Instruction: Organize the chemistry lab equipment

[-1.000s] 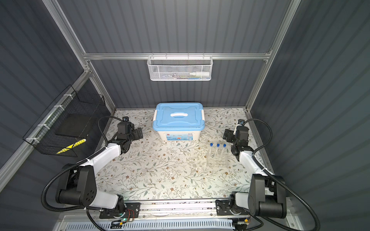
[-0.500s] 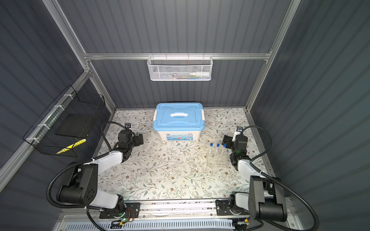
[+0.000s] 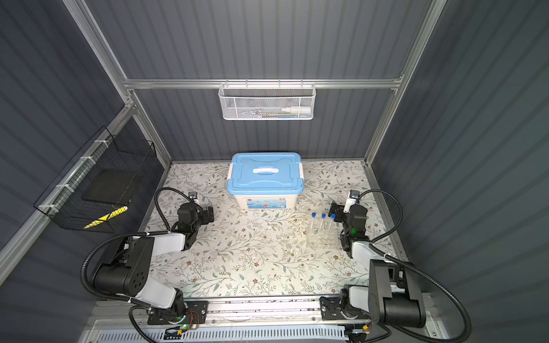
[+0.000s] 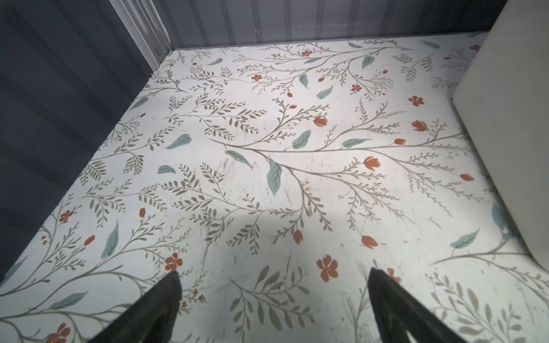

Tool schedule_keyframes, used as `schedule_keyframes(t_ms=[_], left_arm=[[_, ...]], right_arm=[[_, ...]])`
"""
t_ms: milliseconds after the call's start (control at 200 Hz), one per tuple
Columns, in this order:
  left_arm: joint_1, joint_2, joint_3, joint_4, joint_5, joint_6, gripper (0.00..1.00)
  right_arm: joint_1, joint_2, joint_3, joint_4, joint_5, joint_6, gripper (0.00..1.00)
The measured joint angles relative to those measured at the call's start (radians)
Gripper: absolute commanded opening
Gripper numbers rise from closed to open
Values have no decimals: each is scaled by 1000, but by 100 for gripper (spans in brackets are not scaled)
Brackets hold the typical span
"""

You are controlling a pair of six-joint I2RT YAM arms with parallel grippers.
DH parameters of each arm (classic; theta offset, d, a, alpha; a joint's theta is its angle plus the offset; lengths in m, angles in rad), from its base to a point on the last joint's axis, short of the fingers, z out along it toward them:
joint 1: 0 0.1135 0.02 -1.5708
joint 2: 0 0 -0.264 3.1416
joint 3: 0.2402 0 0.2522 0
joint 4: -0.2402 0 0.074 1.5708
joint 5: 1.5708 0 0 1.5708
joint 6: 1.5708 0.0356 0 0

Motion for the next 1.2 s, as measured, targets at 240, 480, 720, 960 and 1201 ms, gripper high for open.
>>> schedule_keyframes(t_ms=[240,480,720,960,1201], left_arm=[[0,18,-3,82,-4,34,100],[13,87,-35,202,-4,48,100],[20,148,-56,296,-4,48,100],[25,154,-60,318,-27,42,100],[44,155,-60,317,-42,28,100]], right_arm=[[1,72,-30,134,-18,0,99],[2,167,-48,230,-23,0,99],[2,171,-49,269,-26,-1,99],[2,171,-49,275,-26,0,99],[2,171,-49,275,-26,-1,99]])
